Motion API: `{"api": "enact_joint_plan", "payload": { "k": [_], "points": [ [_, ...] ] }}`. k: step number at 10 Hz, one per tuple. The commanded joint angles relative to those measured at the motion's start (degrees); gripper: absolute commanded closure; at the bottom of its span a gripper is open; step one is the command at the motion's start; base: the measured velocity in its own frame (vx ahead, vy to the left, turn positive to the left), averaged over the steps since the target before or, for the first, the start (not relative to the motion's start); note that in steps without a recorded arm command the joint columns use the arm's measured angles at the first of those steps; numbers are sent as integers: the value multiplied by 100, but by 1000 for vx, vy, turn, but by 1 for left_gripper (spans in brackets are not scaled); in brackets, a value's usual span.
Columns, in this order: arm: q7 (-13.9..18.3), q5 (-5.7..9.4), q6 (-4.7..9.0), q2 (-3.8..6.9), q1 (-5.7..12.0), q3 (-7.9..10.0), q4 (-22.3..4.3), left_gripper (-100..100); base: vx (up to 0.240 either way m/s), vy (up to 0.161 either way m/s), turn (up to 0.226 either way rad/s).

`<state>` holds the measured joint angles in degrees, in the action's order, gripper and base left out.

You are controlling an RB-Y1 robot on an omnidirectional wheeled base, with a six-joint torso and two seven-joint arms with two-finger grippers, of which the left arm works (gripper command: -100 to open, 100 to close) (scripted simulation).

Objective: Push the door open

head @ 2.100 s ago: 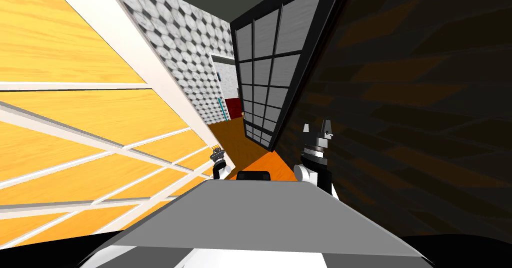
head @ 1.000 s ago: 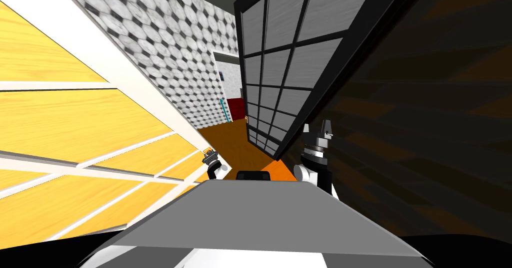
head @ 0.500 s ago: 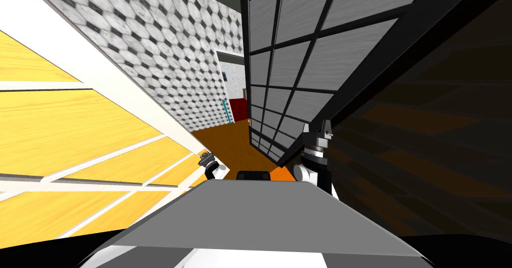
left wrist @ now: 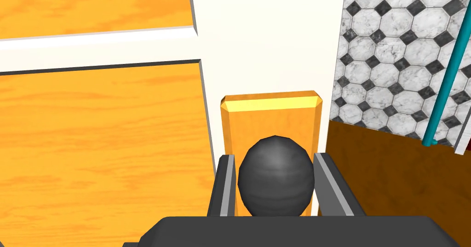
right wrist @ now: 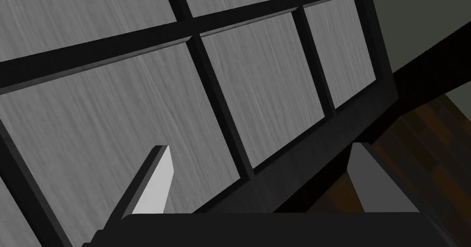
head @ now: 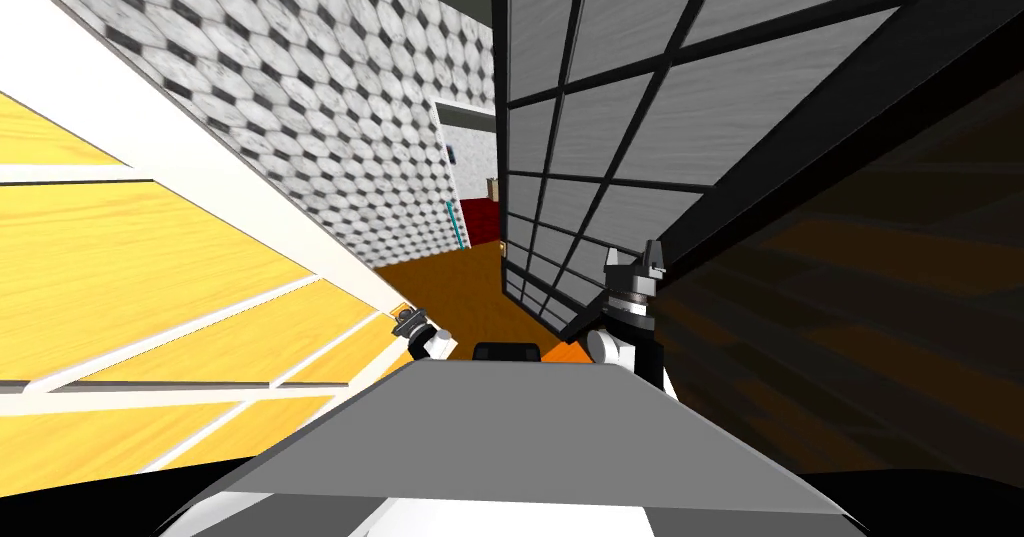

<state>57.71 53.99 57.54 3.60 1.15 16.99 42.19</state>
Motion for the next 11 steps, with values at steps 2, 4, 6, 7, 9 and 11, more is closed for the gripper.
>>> {"api": "enact_joint_plan", "payload": {
  "k": [2, 4, 6, 7, 9, 11],
  "points": [
    [-134, 128, 238, -4, 128, 191, -84, 100, 130, 168, -10],
    [-278, 263, 405, -93, 206, 362, -130, 100, 170, 182, 4],
    [-401, 377, 546, -197, 273, 507, -170, 100, 145, 175, -8],
    [-464, 436, 620, -264, 308, 583, -190, 100, 121, 172, 2],
    [-497, 509, 638, -156, 267, 644, -137, 100, 80, 98, 10],
    [-532, 598, 700, -113, 269, 732, -145, 100, 102, 143, 32]
  ]
}}
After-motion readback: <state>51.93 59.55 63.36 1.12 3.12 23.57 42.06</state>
